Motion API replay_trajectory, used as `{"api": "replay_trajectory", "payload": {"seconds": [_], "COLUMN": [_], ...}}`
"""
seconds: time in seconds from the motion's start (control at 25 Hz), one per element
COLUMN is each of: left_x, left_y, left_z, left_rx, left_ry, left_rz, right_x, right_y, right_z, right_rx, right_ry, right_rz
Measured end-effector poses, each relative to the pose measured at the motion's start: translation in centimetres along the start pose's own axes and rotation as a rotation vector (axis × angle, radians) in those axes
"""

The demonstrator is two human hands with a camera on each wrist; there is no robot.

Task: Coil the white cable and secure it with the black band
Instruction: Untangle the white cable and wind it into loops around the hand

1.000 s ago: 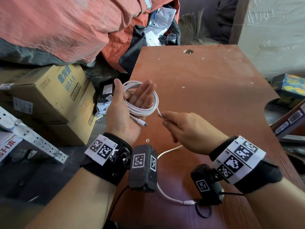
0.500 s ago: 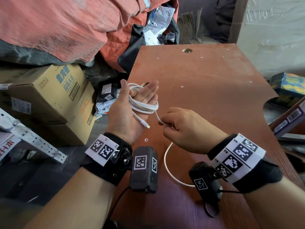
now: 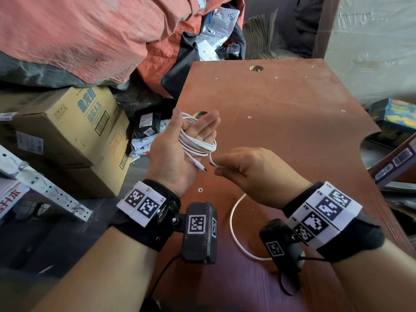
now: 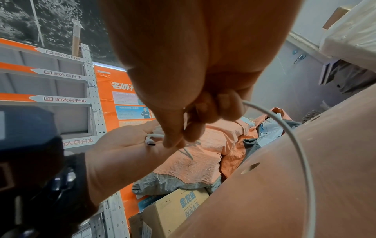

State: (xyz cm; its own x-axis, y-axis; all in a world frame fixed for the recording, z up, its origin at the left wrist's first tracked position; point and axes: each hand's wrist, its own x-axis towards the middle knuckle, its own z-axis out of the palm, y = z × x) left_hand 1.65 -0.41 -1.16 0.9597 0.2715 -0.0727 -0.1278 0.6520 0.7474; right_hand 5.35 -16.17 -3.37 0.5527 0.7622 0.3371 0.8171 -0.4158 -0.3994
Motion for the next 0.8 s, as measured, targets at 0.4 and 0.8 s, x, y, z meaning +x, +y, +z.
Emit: {"api": "replay_trajectory", "payload": {"seconds": [0.4, 0.8], "left_x": [0.5, 0.3], "left_y": [-0.4, -0.8], "left_z": [-0.3, -0.1], "left_rx": [0.06, 0.216], "left_ry": [-0.06, -0.039], "left_rz": [0.011, 0.047], "right_x": [0.0, 0.1], "right_y": [-0.9, -0.7], "right_z": [-0.6, -0.6], "right_rx": [0.022, 0.055], "right_ry": [0.118, 0.153], "right_rz": [0.012, -0.03]}}
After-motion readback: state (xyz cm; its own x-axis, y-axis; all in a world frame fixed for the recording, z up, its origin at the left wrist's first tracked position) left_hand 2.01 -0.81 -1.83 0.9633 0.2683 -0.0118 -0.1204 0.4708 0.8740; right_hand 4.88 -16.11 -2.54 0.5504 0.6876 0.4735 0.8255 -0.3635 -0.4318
